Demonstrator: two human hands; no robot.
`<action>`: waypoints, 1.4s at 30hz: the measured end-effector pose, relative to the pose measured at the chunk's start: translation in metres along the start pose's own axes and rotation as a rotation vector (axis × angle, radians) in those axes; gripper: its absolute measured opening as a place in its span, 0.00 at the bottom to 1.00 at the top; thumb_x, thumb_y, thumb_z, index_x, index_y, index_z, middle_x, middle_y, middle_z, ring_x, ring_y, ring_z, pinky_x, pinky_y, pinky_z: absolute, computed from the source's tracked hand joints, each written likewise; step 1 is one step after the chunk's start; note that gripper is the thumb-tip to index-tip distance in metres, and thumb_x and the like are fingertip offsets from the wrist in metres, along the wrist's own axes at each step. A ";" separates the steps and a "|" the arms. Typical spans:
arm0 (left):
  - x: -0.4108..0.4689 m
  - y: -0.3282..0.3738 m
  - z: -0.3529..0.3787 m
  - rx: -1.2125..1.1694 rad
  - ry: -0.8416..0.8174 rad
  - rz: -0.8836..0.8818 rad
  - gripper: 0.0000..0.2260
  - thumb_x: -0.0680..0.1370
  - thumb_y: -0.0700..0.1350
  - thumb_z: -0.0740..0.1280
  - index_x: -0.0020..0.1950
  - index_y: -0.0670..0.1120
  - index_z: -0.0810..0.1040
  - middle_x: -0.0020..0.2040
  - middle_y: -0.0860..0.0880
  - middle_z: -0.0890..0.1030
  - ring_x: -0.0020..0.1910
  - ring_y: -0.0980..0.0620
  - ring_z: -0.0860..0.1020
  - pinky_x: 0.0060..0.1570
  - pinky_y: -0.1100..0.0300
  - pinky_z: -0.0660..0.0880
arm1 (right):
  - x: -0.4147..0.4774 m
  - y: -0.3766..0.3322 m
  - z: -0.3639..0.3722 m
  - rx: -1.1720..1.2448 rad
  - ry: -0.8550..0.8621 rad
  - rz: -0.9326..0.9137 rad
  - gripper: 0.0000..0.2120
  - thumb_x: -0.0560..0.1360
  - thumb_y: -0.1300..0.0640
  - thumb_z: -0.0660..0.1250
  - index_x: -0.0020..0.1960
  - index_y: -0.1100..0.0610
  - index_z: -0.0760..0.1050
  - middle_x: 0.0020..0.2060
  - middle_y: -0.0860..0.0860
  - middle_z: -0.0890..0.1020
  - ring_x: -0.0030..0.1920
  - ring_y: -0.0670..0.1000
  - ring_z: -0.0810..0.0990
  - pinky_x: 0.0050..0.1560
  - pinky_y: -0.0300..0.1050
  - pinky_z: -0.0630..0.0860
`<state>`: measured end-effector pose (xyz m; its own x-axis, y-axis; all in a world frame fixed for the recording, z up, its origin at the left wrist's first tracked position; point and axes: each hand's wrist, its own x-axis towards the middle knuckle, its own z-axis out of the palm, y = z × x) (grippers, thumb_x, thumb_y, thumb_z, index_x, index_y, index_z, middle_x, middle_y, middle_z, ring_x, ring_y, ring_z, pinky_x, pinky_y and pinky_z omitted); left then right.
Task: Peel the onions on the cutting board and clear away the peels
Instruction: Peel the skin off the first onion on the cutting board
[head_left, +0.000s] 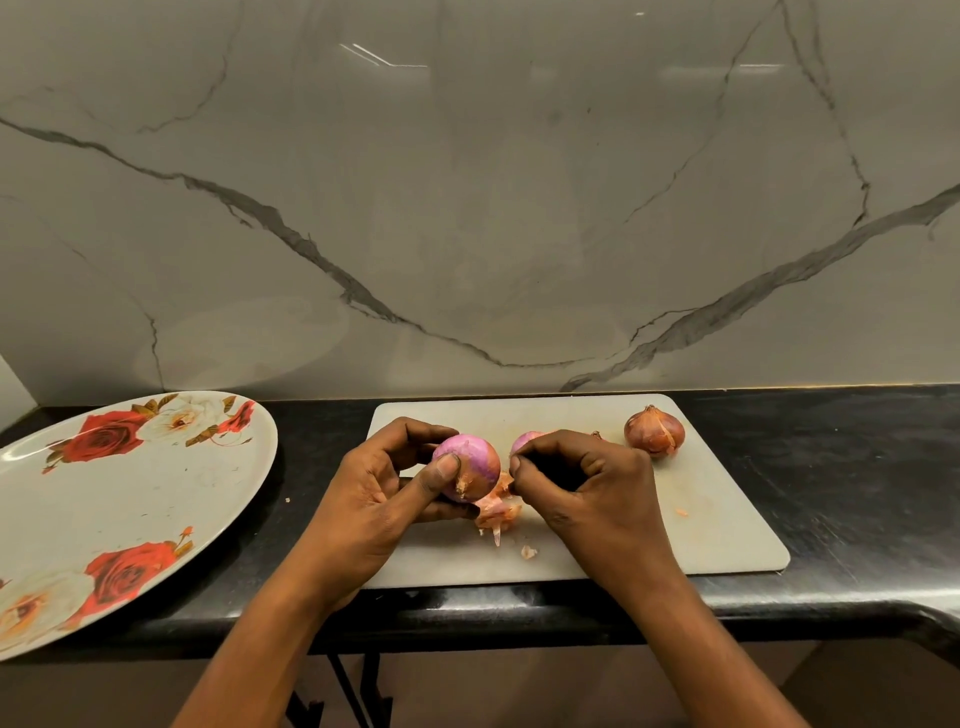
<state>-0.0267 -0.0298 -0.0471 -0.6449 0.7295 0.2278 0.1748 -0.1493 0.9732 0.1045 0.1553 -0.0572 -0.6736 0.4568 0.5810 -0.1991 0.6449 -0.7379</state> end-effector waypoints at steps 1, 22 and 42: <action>0.000 0.000 0.000 0.001 -0.002 -0.001 0.15 0.78 0.44 0.70 0.64 0.43 0.79 0.59 0.48 0.84 0.58 0.42 0.85 0.50 0.52 0.86 | 0.000 0.000 0.000 0.005 0.002 0.013 0.05 0.77 0.60 0.77 0.50 0.52 0.88 0.41 0.41 0.88 0.43 0.45 0.88 0.46 0.48 0.86; 0.000 -0.002 0.001 0.121 -0.005 0.049 0.16 0.78 0.47 0.71 0.66 0.50 0.83 0.60 0.50 0.86 0.56 0.46 0.86 0.53 0.54 0.85 | 0.000 -0.010 -0.002 0.128 -0.198 -0.024 0.17 0.79 0.60 0.74 0.60 0.38 0.83 0.48 0.42 0.89 0.48 0.49 0.88 0.50 0.50 0.86; 0.001 -0.003 0.000 0.078 0.033 0.036 0.16 0.77 0.46 0.72 0.65 0.47 0.82 0.59 0.48 0.85 0.55 0.44 0.87 0.51 0.49 0.86 | -0.003 -0.006 -0.001 0.037 -0.094 -0.087 0.08 0.77 0.58 0.78 0.55 0.51 0.89 0.44 0.42 0.89 0.43 0.45 0.88 0.43 0.49 0.86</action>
<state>-0.0274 -0.0284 -0.0497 -0.6609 0.7022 0.2648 0.2551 -0.1216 0.9592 0.1083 0.1506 -0.0541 -0.7161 0.3397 0.6098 -0.2843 0.6559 -0.6992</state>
